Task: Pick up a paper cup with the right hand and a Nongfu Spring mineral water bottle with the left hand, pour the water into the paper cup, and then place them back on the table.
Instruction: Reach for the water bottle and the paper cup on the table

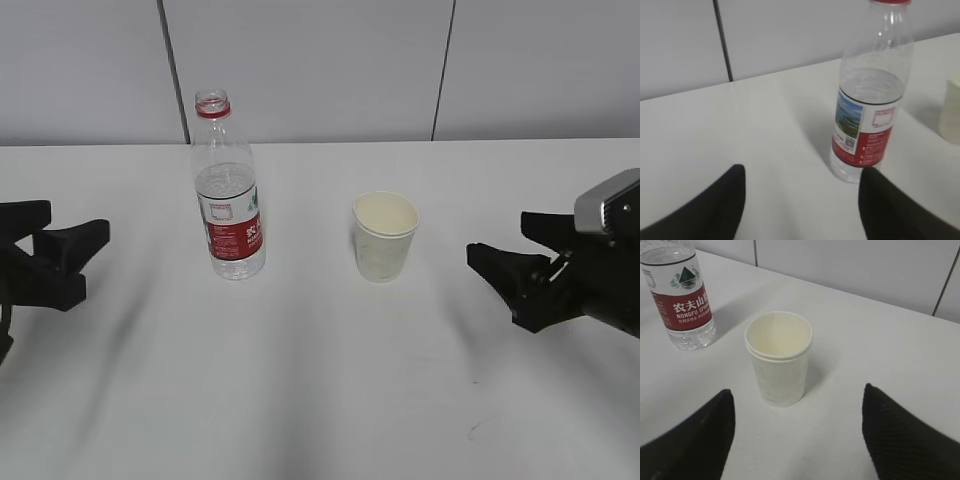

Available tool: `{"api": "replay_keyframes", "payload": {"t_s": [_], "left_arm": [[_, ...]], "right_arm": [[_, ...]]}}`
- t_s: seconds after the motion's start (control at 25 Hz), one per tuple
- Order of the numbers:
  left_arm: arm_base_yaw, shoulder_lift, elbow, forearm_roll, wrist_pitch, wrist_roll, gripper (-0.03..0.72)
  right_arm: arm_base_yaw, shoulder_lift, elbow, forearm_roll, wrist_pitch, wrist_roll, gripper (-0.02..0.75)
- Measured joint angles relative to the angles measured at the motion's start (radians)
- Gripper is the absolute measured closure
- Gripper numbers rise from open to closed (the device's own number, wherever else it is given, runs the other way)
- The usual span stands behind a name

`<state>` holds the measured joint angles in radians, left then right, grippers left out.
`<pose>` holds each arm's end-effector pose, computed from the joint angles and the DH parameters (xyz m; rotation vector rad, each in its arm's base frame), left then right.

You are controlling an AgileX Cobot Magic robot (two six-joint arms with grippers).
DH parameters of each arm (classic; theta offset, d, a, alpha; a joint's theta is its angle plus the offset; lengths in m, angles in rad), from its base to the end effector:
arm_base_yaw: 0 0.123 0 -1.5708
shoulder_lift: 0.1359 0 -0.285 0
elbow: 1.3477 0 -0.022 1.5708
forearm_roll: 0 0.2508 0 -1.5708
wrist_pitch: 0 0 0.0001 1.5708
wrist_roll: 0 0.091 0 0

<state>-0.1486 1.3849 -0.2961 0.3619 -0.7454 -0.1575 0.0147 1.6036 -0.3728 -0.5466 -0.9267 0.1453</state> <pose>0.2184 -0.0548 0.1829 0.4090 1.8134 -0.2496 0.2504 0.0415 0.1607 -0.4923 1.7788 0.2663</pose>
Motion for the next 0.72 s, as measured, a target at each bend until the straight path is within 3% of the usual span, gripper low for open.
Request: {"api": "replay_keyframes", "payload": {"t_s": [0.16,0.52,0.72], "left_arm": [[0.000,0.028,-0.039,0.063,0.005,-0.044,0.242],[0.000,0.117,-0.069,0.081,0.003,-0.050,0.244],[0.000,0.139,-0.069,0.082,-0.001,-0.051,0.244]], "right_arm": [[0.000,0.052,-0.037,-0.022,-0.004,0.000,0.151],[0.000,0.224,-0.170,-0.078,-0.006,0.032,0.150],[0.000,0.325,-0.247,-0.114,-0.007,0.068,0.094]]}}
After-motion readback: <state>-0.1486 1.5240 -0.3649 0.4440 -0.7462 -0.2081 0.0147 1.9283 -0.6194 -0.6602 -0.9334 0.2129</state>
